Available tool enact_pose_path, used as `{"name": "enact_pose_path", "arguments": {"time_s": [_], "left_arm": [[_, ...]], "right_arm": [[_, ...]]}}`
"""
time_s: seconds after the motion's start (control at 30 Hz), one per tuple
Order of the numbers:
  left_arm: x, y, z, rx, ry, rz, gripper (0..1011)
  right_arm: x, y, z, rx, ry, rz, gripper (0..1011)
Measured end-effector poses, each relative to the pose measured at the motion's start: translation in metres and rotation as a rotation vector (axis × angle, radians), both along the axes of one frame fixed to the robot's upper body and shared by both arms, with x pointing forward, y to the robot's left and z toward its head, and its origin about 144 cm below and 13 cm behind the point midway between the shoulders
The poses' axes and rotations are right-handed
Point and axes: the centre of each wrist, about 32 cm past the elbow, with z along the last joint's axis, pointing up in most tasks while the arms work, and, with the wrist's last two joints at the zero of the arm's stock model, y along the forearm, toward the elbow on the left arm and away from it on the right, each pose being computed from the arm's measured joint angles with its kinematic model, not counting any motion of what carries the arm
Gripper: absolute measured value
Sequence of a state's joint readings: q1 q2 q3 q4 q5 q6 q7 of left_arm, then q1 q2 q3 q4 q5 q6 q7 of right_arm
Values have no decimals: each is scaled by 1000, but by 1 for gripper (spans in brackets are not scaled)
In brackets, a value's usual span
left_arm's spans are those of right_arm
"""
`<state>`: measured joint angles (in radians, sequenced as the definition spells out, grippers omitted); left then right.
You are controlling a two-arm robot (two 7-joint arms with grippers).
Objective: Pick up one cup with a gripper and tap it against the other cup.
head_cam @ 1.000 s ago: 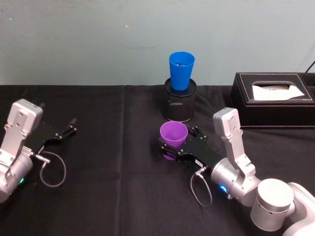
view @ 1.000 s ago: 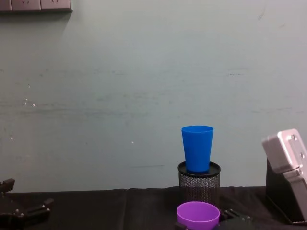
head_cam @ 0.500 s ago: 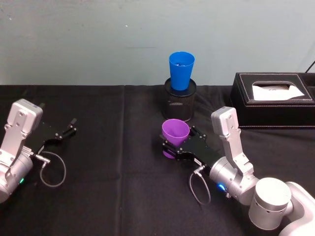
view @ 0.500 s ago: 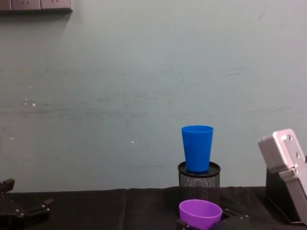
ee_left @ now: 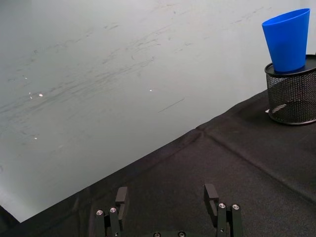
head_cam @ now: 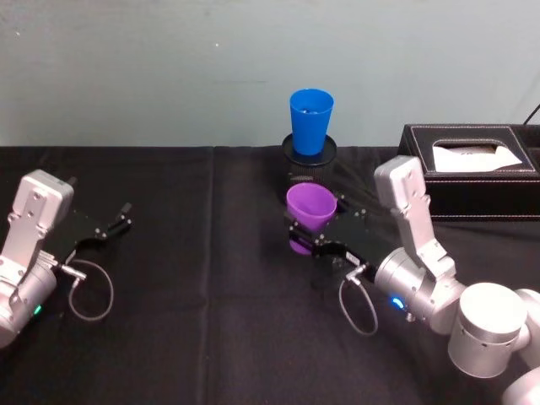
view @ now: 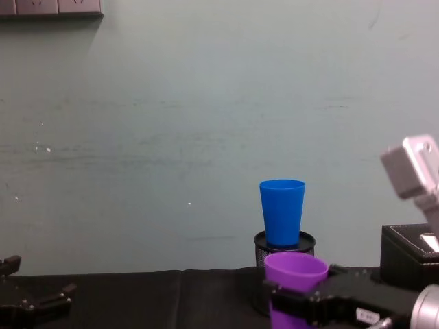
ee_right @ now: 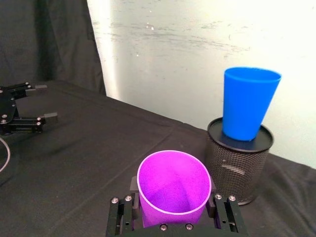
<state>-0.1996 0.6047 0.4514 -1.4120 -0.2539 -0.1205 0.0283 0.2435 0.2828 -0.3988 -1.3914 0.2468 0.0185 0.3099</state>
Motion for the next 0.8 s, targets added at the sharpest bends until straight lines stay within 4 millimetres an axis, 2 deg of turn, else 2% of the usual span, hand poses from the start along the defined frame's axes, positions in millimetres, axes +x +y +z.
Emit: {"name": "enact_pose_path", "arguments": {"time_s": [0.33, 0.8], "left_arm": [[0, 0, 0, 0, 0, 0, 1000], [0, 0, 0, 0, 0, 0, 1000]], "right_arm": [[-7, -23, 43, -17, 13, -12, 744], [-7, -25, 44, -10, 17, -12, 744]]}}
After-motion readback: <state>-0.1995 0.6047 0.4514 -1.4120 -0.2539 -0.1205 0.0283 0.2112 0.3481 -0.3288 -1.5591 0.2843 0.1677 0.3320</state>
